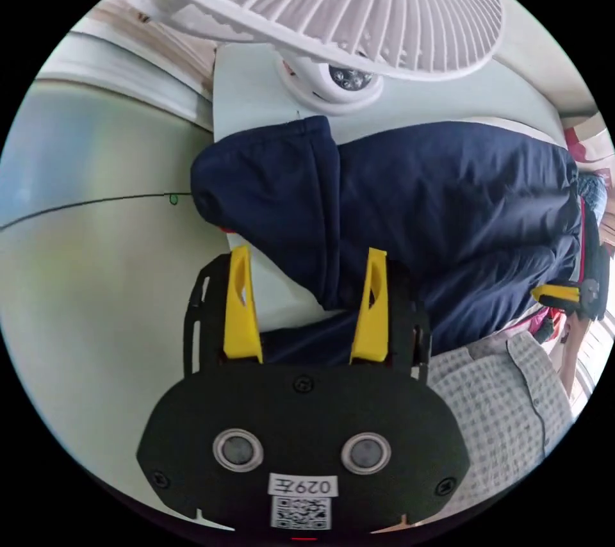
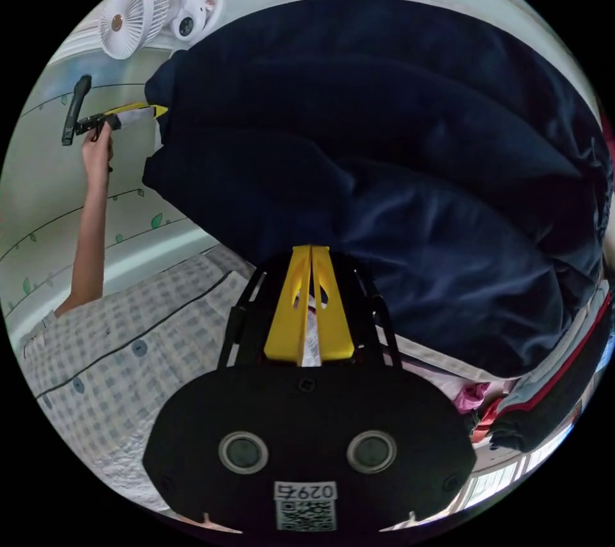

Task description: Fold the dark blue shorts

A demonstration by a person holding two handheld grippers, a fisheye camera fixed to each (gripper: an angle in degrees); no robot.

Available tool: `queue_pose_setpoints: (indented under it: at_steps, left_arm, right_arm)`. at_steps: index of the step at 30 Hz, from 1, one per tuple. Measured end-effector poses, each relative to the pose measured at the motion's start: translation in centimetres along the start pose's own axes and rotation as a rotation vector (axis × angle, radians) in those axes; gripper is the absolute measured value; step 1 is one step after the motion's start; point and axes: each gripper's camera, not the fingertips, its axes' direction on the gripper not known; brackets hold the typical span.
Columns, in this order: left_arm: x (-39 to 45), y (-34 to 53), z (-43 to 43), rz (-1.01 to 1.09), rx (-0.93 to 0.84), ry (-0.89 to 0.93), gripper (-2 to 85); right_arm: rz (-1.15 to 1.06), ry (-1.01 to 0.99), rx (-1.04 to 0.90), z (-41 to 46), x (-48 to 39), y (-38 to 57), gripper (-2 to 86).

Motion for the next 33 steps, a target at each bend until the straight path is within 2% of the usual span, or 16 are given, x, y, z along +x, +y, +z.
queue_pose_setpoints:
  at_steps: [5, 7, 8, 10, 12, 16, 21, 23, 25, 28, 31, 33]
  left_arm:
    - [-1.9, -3.6, 1.0, 0.047, -0.021, -0.015, 18.2]
    - [-3.4, -2.8, 0.2, 0.019, 0.005, -0.003, 9.1]
    - [-3.8, -2.2, -0.3, 0.015, 0.028, -0.017, 7.4]
    - [-6.0, 1.7, -3.1, -0.045, 0.169, -0.050, 2.9]
    - [-8.1, 5.0, -4.7, -0.096, 0.225, -0.015, 1.7]
    - [-12.4, 12.7, -5.6, -0.180, 0.270, 0.206, -0.1]
    - [-15.6, 19.1, -5.0, -0.324, 0.316, 0.301, -0.9]
    - [-16.4, 21.0, -5.7, -0.389, 0.337, 0.288, -0.9]
    - [-16.6, 22.9, -7.1, -0.488, 0.312, 0.167, -0.9]
    - [-15.5, 24.8, -9.4, -0.540, 0.354, 0.105, -0.9]
    - [-13.3, 23.9, -11.7, -0.429, 0.460, 0.174, -0.6]
    - [-11.6, 20.3, -11.7, -0.296, 0.429, 0.211, -0.1]
  right_arm:
    - [0.051, -0.012, 0.006, 3.4, 0.9, -0.1, -0.5]
    - [0.078, -0.031, 0.017, 4.9, 1.7, -0.4, -0.5]
    - [0.085, -0.031, 0.019, 5.3, 1.9, -0.4, -0.5]
    - [0.107, -0.045, 0.034, 6.5, 2.6, -0.8, -0.6]
    - [0.125, -0.078, 0.058, 7.0, 3.3, -1.0, -0.6]
    - [0.165, -0.183, 0.069, 8.4, 5.3, -1.7, -0.6]
    - [0.166, -0.212, 0.055, 9.7, 6.2, -2.9, -0.5]
    - [0.142, -0.188, 0.026, 10.1, 5.9, -3.7, -0.6]
    - [0.108, -0.143, -0.019, 10.6, 5.4, -4.8, -0.6]
    - [0.075, -0.089, -0.060, 11.2, 4.7, -6.0, -0.6]
    - [0.067, -0.062, -0.072, 11.8, 4.3, -6.6, -0.6]
    - [0.069, -0.064, -0.070, 12.0, 4.3, -6.9, -0.5]
